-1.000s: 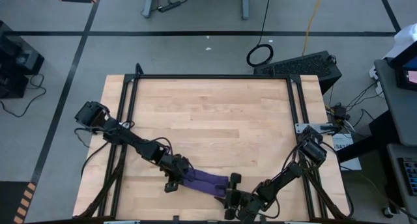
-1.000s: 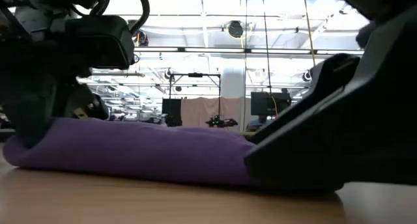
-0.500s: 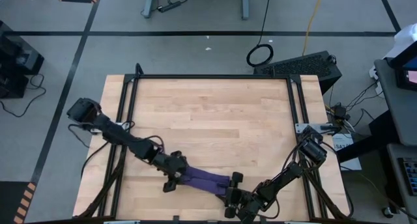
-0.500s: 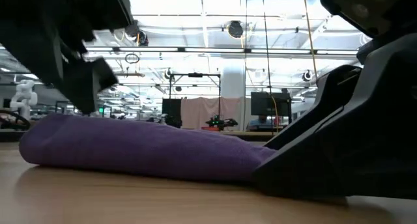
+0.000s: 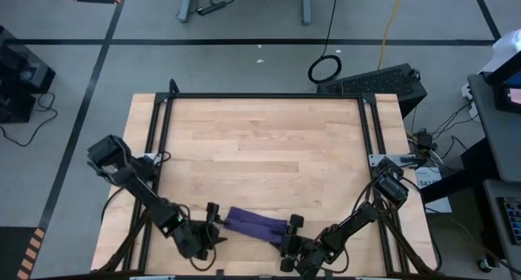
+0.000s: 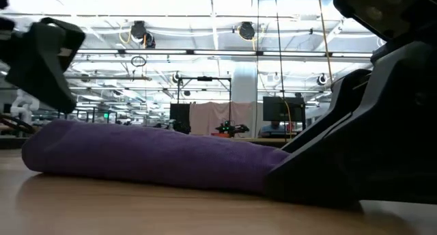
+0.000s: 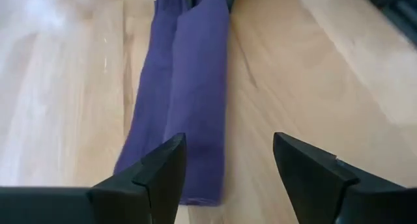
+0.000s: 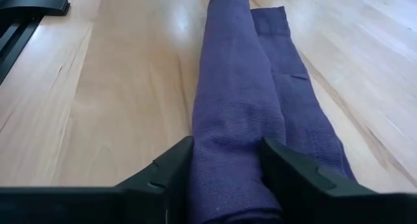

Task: Roll towel
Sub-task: Roll the purple towel

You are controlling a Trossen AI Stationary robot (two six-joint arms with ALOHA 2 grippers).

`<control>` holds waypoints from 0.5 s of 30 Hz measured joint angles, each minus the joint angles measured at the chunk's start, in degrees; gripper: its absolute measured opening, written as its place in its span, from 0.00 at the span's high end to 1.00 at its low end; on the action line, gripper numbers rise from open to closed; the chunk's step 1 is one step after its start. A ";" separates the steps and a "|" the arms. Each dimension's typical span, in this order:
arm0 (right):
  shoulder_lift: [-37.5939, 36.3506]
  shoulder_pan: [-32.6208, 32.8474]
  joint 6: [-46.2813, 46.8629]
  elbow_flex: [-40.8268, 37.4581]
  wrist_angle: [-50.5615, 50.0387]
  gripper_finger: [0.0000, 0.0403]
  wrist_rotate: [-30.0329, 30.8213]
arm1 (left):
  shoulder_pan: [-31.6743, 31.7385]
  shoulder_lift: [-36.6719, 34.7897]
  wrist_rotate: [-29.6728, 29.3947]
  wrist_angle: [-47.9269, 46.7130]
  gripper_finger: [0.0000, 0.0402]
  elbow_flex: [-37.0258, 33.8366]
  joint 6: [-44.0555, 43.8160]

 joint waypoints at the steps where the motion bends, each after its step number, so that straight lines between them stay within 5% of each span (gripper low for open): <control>1: 0.00 0.00 -0.01 0.00 0.02 0.60 -0.04 | -0.43 0.92 -1.39 0.44 0.42 0.00 0.52; 15: -0.04 -0.02 -0.30 -0.01 0.25 0.61 -2.11 | 0.25 7.89 -7.67 1.19 0.42 0.04 2.86</control>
